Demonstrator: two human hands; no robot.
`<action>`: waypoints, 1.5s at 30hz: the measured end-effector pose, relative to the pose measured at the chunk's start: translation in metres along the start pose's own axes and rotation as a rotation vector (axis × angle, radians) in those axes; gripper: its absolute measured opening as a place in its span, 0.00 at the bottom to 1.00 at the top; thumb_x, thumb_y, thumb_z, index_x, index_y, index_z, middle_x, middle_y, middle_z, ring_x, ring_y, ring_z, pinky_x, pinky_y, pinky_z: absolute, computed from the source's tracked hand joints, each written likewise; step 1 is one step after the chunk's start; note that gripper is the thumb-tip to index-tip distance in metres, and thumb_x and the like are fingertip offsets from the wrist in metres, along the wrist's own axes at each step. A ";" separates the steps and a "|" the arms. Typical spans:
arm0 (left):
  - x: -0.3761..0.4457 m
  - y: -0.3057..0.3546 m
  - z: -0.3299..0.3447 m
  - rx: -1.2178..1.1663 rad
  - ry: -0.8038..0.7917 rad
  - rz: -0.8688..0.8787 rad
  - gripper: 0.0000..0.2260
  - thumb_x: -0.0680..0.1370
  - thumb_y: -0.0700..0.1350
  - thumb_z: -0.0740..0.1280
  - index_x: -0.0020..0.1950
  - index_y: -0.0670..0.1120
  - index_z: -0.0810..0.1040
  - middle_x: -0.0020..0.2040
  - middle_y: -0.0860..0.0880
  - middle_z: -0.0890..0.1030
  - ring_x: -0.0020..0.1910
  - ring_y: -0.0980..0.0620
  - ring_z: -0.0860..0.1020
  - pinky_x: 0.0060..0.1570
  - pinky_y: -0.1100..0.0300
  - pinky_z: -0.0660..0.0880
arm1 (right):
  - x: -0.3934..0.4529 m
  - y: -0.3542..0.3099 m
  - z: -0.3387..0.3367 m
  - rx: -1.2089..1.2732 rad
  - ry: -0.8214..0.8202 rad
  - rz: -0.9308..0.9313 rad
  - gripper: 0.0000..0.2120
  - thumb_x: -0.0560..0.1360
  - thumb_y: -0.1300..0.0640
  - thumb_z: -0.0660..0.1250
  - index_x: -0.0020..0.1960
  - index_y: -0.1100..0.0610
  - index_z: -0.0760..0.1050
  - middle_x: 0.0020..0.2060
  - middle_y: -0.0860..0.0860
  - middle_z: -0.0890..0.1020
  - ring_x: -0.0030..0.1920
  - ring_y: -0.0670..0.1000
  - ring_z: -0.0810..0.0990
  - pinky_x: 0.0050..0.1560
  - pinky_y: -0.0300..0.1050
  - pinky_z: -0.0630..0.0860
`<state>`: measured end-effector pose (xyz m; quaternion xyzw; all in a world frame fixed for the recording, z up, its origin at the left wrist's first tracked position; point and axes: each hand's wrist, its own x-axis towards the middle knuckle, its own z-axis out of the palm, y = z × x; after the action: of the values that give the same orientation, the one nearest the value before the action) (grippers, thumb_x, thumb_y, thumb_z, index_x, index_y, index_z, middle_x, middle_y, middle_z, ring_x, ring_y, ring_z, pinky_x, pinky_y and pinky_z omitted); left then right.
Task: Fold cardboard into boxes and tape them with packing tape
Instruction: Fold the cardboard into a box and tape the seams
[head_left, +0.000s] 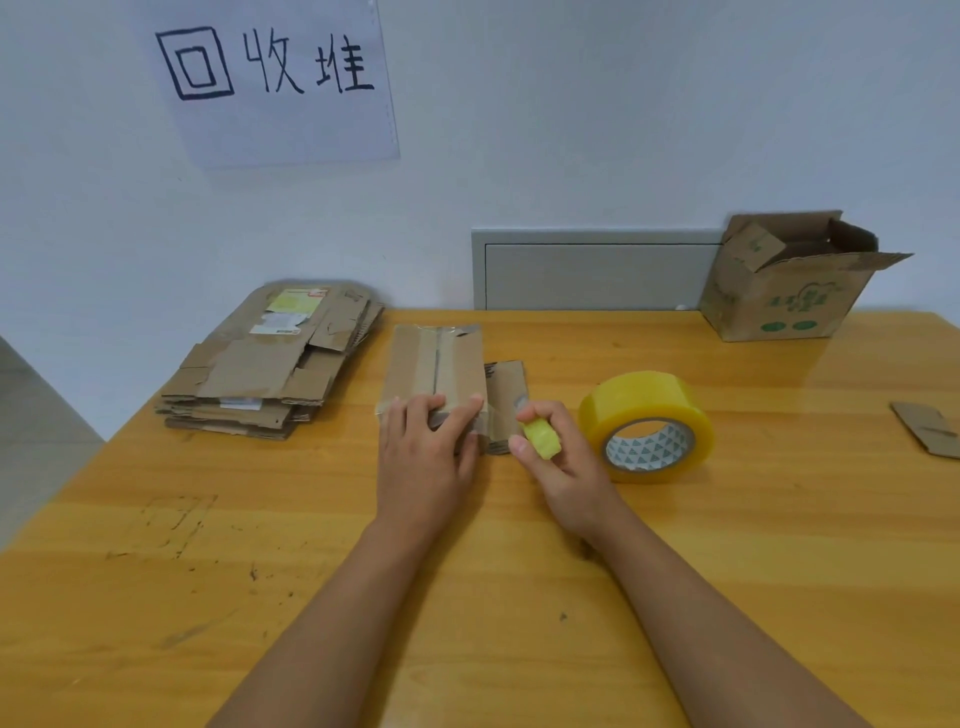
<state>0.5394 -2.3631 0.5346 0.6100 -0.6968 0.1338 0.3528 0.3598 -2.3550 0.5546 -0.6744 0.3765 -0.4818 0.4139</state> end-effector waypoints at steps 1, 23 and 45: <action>0.000 0.000 0.000 0.001 0.001 0.002 0.16 0.77 0.51 0.65 0.64 0.54 0.80 0.56 0.44 0.75 0.56 0.43 0.72 0.59 0.45 0.70 | 0.000 0.000 0.000 -0.020 -0.011 0.003 0.10 0.77 0.46 0.65 0.55 0.47 0.70 0.44 0.58 0.73 0.43 0.65 0.71 0.43 0.51 0.69; 0.006 -0.010 0.004 -0.034 0.028 0.050 0.14 0.76 0.46 0.73 0.61 0.52 0.81 0.54 0.43 0.76 0.53 0.41 0.74 0.56 0.45 0.71 | 0.000 0.005 -0.005 0.026 -0.107 0.093 0.15 0.70 0.47 0.61 0.55 0.47 0.75 0.43 0.48 0.78 0.43 0.49 0.74 0.46 0.49 0.71; 0.004 -0.010 0.001 -0.033 0.002 0.034 0.15 0.78 0.50 0.62 0.63 0.53 0.81 0.55 0.43 0.76 0.54 0.42 0.74 0.53 0.47 0.72 | 0.000 0.002 -0.009 -0.043 -0.274 0.200 0.14 0.77 0.51 0.65 0.61 0.41 0.72 0.51 0.43 0.80 0.53 0.48 0.78 0.57 0.47 0.73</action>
<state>0.5479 -2.3689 0.5338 0.5920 -0.7088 0.1290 0.3612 0.3508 -2.3577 0.5544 -0.7016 0.3919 -0.3335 0.4929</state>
